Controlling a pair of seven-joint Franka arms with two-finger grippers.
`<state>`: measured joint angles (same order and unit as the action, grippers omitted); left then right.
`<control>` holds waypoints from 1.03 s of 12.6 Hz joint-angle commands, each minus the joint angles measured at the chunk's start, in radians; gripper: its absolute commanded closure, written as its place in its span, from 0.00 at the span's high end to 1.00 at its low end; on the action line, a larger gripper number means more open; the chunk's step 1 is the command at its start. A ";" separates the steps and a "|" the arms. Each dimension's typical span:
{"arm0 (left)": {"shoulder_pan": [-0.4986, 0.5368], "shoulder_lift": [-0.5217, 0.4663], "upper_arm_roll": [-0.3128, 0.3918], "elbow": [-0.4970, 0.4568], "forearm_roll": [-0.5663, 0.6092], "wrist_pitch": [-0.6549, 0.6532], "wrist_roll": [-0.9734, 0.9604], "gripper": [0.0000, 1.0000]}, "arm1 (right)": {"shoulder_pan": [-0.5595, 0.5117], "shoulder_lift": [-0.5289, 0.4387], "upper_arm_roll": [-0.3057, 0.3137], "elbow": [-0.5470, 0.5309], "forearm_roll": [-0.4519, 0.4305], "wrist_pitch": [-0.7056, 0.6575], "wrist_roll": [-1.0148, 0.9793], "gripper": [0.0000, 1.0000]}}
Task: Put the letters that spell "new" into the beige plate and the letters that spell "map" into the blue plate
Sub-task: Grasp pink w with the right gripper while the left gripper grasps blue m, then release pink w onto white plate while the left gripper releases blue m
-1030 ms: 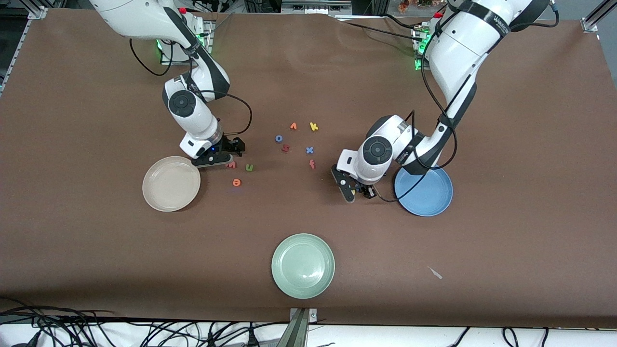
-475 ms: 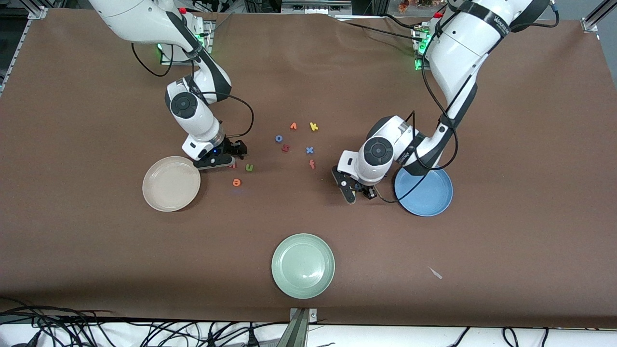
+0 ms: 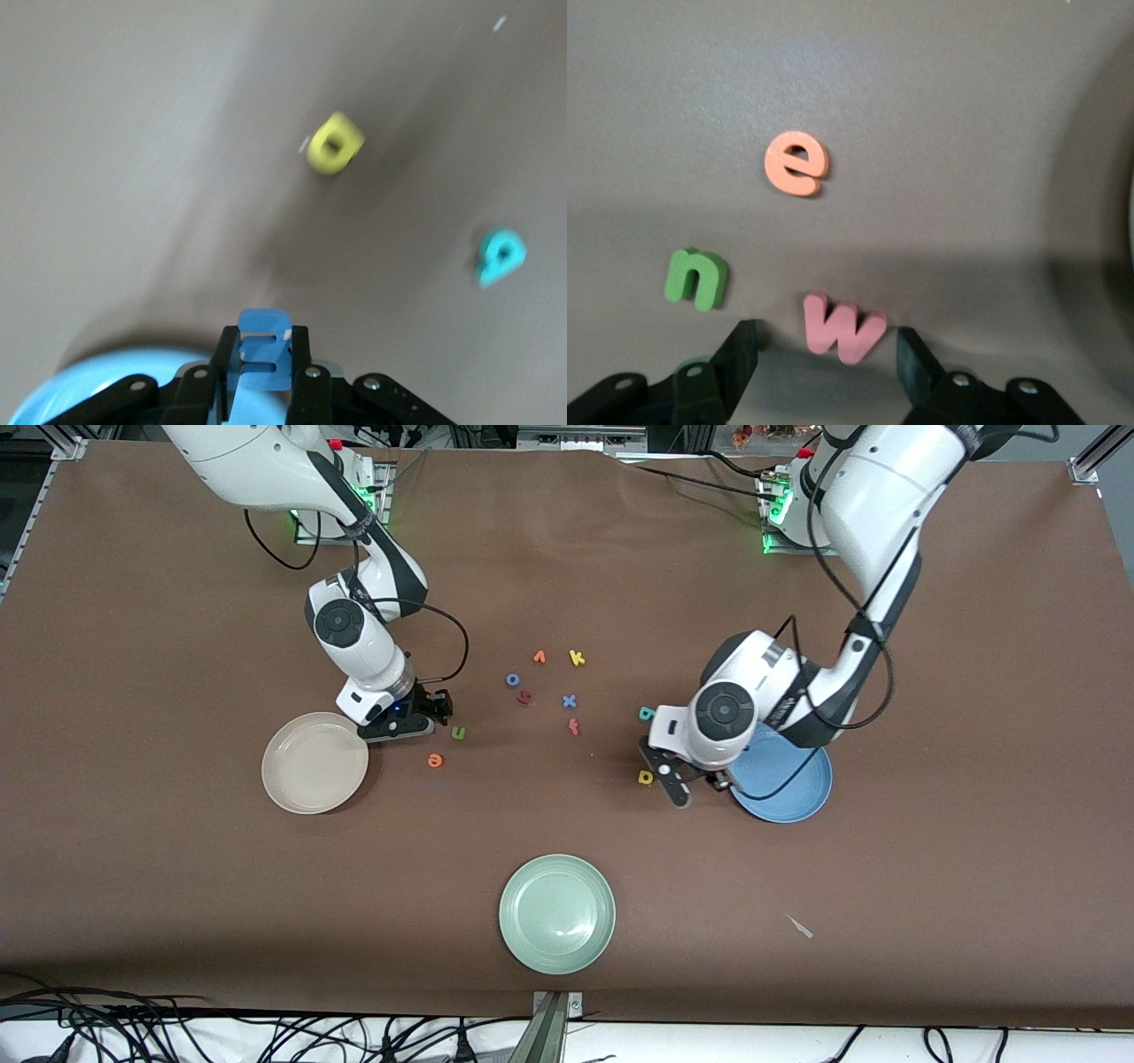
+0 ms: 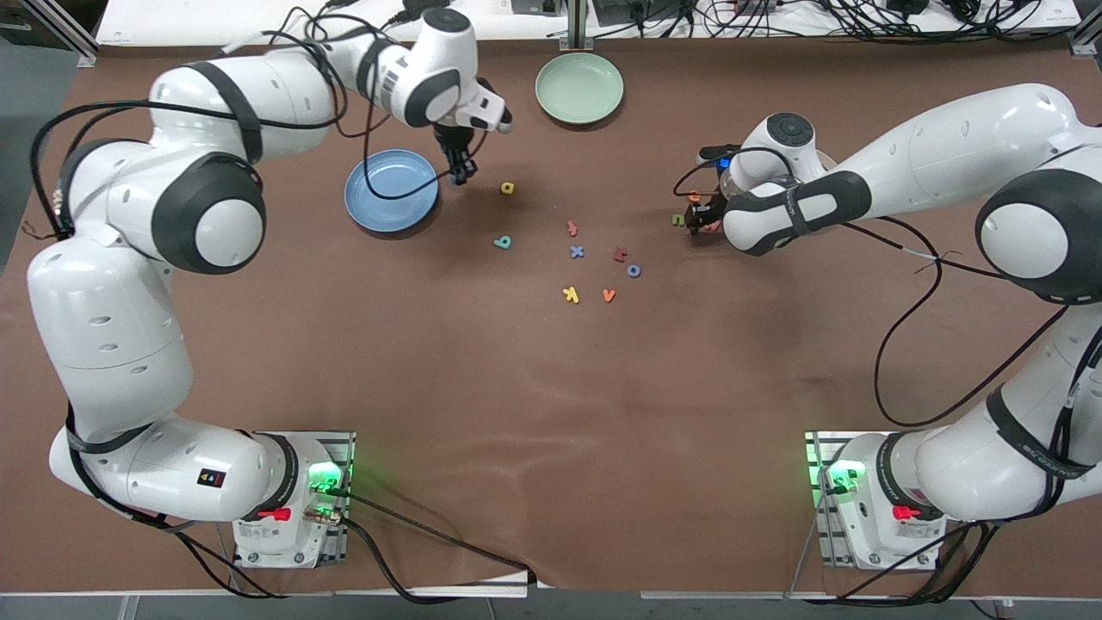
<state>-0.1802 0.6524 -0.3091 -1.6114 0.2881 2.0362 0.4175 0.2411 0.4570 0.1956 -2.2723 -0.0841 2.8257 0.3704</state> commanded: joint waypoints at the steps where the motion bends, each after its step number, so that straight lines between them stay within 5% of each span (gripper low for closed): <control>1: 0.041 -0.019 0.004 -0.022 0.130 -0.027 0.024 0.11 | 0.009 0.034 -0.004 0.025 -0.017 0.015 0.013 0.57; 5: 0.091 -0.017 0.005 -0.050 0.200 -0.030 0.017 0.11 | 0.009 0.031 -0.025 0.025 -0.042 0.011 0.002 0.31; 8: 0.126 -0.029 0.001 -0.119 0.270 -0.010 0.006 0.16 | 0.009 -0.003 -0.030 0.025 -0.043 -0.037 -0.002 0.28; 9: 0.123 -0.034 -0.001 -0.124 0.273 -0.010 -0.018 0.26 | 0.009 -0.039 -0.035 0.028 -0.043 -0.089 -0.010 0.28; 10: 0.117 -0.036 -0.002 -0.124 0.276 -0.011 -0.029 0.56 | 0.009 -0.078 -0.053 0.043 -0.045 -0.157 -0.042 0.28; 11: 0.111 -0.039 -0.005 -0.119 0.275 -0.019 -0.034 1.00 | 0.009 -0.111 -0.059 0.063 -0.045 -0.237 -0.083 0.28; 13: 0.110 -0.046 -0.008 -0.090 0.252 -0.027 -0.074 1.00 | 0.004 -0.142 -0.120 0.106 -0.045 -0.342 -0.216 0.28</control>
<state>-0.0683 0.6434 -0.3115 -1.7008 0.5297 2.0187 0.3910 0.2443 0.3669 0.1221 -2.1862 -0.1206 2.5690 0.2591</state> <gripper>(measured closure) 0.458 0.595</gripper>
